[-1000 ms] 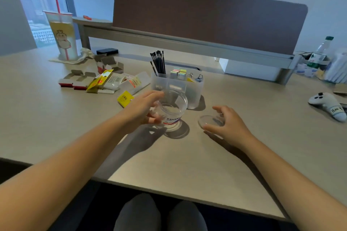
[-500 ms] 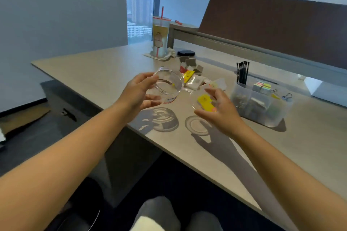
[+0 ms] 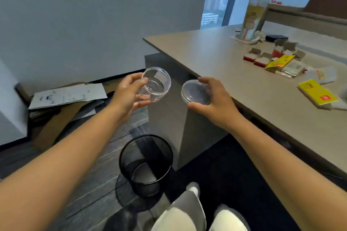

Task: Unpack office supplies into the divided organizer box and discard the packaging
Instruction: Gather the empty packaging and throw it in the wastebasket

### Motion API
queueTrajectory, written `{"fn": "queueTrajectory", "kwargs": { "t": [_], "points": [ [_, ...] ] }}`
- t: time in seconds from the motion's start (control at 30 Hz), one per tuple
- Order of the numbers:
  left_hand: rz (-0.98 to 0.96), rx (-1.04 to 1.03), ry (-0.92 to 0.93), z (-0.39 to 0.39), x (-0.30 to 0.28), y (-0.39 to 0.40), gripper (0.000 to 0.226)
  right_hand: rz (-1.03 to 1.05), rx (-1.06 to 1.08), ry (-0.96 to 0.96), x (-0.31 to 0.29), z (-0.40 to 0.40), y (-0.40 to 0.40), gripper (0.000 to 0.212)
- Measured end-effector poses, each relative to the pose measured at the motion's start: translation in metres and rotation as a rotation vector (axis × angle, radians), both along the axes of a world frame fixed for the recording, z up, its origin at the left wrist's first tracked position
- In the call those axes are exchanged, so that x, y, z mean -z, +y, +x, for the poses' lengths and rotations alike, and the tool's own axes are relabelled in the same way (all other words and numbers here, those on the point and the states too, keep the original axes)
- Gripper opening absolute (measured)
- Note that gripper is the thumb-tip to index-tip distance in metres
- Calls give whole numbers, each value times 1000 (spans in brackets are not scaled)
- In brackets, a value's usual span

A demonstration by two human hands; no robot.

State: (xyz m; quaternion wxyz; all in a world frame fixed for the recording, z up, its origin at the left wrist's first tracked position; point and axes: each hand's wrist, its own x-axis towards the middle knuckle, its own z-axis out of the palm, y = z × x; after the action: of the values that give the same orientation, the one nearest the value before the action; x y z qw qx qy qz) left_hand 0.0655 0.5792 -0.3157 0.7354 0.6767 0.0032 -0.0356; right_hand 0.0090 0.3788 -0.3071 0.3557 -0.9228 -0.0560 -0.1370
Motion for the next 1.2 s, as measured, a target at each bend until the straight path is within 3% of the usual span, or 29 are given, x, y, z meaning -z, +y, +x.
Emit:
{"fn": "queueTrajectory", "kwargs": {
  "t": [0.17,0.43,0.57,0.7,0.8,0.93,1.2],
  "points": [
    [61,-44,152,-6,51,47,25,-72,-114,146,53,3,43,69],
    [127,-95,443,34,164,62,41,-99,-119,424,151,58,60,68],
    [279,-107,541,61,220,63,39,-163,-176,510,205,91,71,63],
    [427,-66,586,81,268,65,51,-247,-236,591,257,120,83,62],
    [518,40,586,89,290,66,58,-306,-270,639,286,134,91,68],
    [795,131,497,95,297,67,44,-406,-291,657,301,140,93,54],
    [1404,420,116,97,241,69,36,-557,-270,562,246,142,83,40]
  ]
}}
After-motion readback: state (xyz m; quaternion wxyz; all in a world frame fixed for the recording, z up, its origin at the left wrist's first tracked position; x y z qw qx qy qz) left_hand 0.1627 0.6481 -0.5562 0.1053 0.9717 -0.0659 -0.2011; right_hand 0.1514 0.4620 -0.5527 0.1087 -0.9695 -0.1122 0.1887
